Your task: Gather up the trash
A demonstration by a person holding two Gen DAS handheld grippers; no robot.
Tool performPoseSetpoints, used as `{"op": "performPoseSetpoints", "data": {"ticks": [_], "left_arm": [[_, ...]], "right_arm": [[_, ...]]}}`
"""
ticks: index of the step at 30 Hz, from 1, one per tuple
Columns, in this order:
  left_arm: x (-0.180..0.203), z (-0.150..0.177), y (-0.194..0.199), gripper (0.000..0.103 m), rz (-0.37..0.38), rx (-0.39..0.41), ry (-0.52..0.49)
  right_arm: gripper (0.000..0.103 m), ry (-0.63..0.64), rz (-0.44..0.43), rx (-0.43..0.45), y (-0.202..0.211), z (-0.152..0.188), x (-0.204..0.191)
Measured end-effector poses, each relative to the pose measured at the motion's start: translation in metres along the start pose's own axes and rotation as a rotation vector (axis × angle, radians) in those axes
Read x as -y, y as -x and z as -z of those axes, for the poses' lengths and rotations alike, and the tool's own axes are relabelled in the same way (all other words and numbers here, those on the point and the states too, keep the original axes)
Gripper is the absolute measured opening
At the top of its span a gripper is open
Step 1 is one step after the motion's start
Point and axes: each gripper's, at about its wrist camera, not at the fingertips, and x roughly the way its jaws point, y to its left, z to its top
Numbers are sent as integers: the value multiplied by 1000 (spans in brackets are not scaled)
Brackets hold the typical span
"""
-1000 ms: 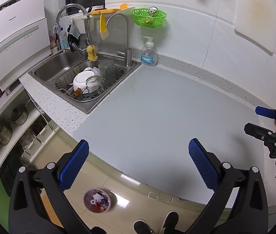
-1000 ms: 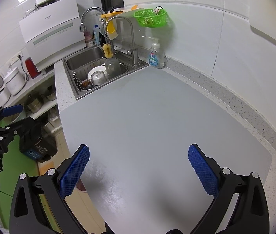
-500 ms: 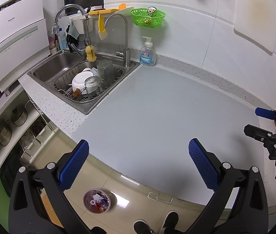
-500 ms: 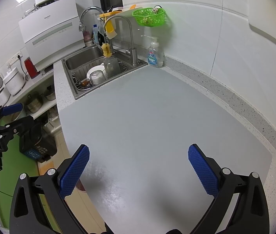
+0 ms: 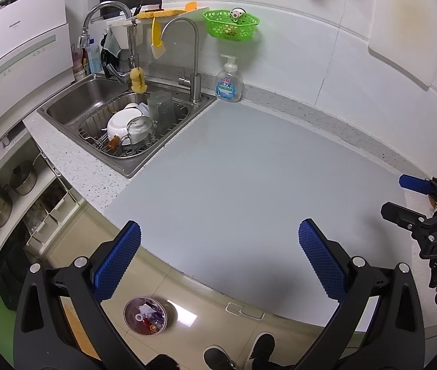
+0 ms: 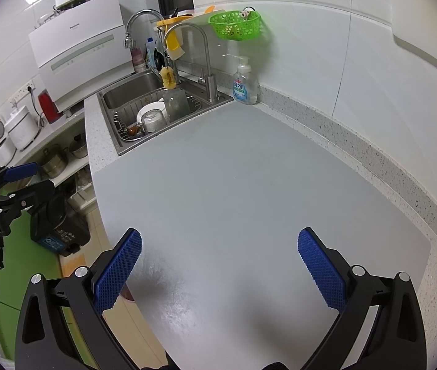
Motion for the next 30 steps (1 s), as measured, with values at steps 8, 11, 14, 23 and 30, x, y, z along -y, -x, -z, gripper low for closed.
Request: {"op": "performPoseSetpoints", "data": {"ticks": [8, 11, 14, 23, 30], "left_arm": [[1, 0, -6, 100, -23, -29, -5], [0, 0, -8, 100, -15, -34, 5], [1, -1, -9, 100, -21, -40, 3], [3, -1, -8, 100, -37, -45, -8], [2, 2, -2, 100, -18, -24, 18]], "right_arm": [[97, -2, 1, -1, 0, 2, 1], [97, -2, 0, -1, 0, 2, 1], [97, -1, 0, -1, 0, 2, 1], [97, 0, -1, 1, 0, 6, 1], [97, 7, 0, 0, 0, 5, 0]]}}
